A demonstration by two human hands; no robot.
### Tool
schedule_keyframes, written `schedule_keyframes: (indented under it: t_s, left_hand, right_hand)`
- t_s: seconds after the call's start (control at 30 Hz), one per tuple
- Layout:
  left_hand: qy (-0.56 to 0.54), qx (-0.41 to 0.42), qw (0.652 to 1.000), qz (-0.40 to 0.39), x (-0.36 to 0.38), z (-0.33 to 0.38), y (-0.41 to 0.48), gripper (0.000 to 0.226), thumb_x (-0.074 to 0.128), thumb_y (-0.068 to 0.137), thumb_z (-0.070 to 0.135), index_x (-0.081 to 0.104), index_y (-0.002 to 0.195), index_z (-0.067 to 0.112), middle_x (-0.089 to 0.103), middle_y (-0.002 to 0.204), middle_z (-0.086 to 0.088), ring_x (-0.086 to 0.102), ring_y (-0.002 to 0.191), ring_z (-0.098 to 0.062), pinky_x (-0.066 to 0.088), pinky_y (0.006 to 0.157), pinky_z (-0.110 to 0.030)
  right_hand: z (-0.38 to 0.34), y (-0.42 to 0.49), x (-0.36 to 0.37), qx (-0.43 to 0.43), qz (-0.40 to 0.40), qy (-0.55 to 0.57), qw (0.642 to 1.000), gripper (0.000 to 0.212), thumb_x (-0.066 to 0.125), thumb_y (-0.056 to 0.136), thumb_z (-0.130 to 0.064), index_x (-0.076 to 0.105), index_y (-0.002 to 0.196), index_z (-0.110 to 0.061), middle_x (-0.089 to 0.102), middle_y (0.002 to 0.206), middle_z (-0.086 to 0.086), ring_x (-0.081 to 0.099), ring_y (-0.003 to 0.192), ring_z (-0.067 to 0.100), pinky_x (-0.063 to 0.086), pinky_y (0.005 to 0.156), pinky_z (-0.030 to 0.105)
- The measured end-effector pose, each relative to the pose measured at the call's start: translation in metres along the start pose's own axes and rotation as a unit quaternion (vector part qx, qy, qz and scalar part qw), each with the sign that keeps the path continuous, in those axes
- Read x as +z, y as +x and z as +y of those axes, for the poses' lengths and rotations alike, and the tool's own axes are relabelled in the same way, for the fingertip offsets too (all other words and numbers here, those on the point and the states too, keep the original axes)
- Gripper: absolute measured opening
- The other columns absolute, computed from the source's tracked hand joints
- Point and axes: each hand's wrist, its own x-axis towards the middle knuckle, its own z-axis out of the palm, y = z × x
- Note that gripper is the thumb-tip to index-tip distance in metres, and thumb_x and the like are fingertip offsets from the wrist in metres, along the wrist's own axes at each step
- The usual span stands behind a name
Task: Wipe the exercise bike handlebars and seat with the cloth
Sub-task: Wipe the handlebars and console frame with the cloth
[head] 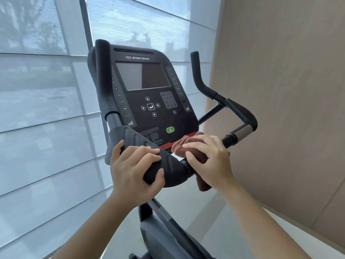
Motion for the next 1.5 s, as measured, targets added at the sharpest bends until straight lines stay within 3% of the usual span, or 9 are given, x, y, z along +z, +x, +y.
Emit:
schedule_keyframes:
  t_s: [0.1,0.23,0.5,0.67,0.77,0.93,1.17,1.37,1.5]
  left_hand:
    - [-0.004,0.011,1.000,0.021,0.004,-0.003,-0.002,0.025,0.053,0.070,0.030,0.069,0.064,0.011,0.071,0.081,0.002,0.064,0.071,-0.019,0.038,0.090,-0.055]
    - [-0.016,0.017,0.998,0.052,0.009,-0.005,-0.002,0.029,0.052,0.073,0.032,0.069,0.063,0.011,0.071,0.080,0.003,0.065,0.070,-0.019,0.037,0.091,-0.054]
    - [-0.035,0.025,0.996,0.083,0.014,-0.008,-0.004,0.028,0.052,0.073,0.031,0.068,0.061,0.012,0.072,0.077,0.002,0.064,0.070,-0.016,0.034,0.093,-0.047]
    - [-0.046,0.024,0.994,0.091,0.016,-0.010,-0.005,0.027,0.053,0.073,0.031,0.068,0.062,0.013,0.072,0.077,0.003,0.059,0.073,-0.013,0.034,0.093,-0.047]
    - [-0.050,0.024,0.994,0.094,0.015,-0.010,-0.006,0.026,0.053,0.072,0.031,0.068,0.062,0.014,0.072,0.076,0.003,0.061,0.072,-0.013,0.033,0.094,-0.044]
    - [-0.060,0.019,0.993,0.096,0.015,-0.011,-0.006,0.025,0.053,0.074,0.031,0.068,0.063,0.014,0.072,0.076,0.004,0.058,0.075,-0.012,0.033,0.094,-0.043]
    - [-0.063,0.018,0.993,0.093,0.014,-0.010,-0.009,0.025,0.052,0.075,0.027,0.069,0.064,0.012,0.072,0.079,0.004,0.062,0.077,-0.014,0.032,0.095,-0.044]
    - [-0.058,0.015,0.990,0.130,0.019,-0.009,-0.006,0.027,0.051,0.073,0.025,0.070,0.058,0.012,0.072,0.074,0.004,0.067,0.070,-0.017,0.035,0.092,-0.048]
    - [-0.051,0.019,0.988,0.143,0.022,-0.010,-0.006,0.027,0.052,0.072,0.024,0.071,0.058,0.012,0.072,0.074,0.004,0.066,0.071,-0.015,0.037,0.090,-0.050]
  right_hand:
    - [0.009,0.004,-0.003,-0.033,-0.019,0.001,0.999,0.026,0.054,0.080,-0.032,0.072,0.094,-0.020,0.069,0.101,0.001,0.057,0.096,0.023,0.047,0.086,0.034]
    - [0.028,0.020,-0.012,0.049,-0.037,-0.036,0.997,0.017,0.063,0.081,-0.019,0.072,0.096,-0.017,0.067,0.105,0.004,0.052,0.103,0.024,0.046,0.092,0.044]
    - [-0.016,-0.007,0.007,-0.012,-0.019,-0.009,1.000,0.027,0.052,0.082,-0.036,0.069,0.098,-0.024,0.066,0.104,-0.002,0.051,0.101,0.009,0.042,0.089,0.022]
    - [-0.003,0.011,-0.008,0.056,-0.061,-0.011,0.997,0.019,0.061,0.083,-0.020,0.071,0.099,-0.018,0.066,0.106,0.003,0.057,0.102,0.020,0.050,0.090,0.043]
    - [-0.011,0.006,-0.004,0.078,-0.035,-0.027,0.996,0.019,0.060,0.082,-0.020,0.071,0.098,-0.018,0.066,0.107,0.003,0.055,0.102,0.020,0.050,0.090,0.042]
    - [-0.027,-0.010,0.008,0.012,-0.012,0.002,1.000,0.026,0.053,0.082,-0.031,0.070,0.098,-0.021,0.067,0.103,-0.001,0.056,0.099,0.014,0.049,0.089,0.038]
    - [0.008,0.035,-0.018,0.057,-0.194,-0.042,0.979,0.014,0.059,0.084,-0.022,0.071,0.092,-0.024,0.061,0.093,-0.013,0.057,0.095,0.013,0.047,0.090,0.042]
    - [-0.004,0.050,-0.012,0.014,-0.368,0.017,0.930,0.021,0.053,0.079,-0.042,0.068,0.093,-0.038,0.066,0.097,-0.020,0.059,0.097,0.003,0.047,0.090,0.032]
    - [0.012,0.071,-0.017,0.011,-0.462,0.025,0.886,0.019,0.054,0.086,-0.033,0.069,0.097,-0.035,0.067,0.101,-0.016,0.059,0.101,0.005,0.046,0.094,0.036]
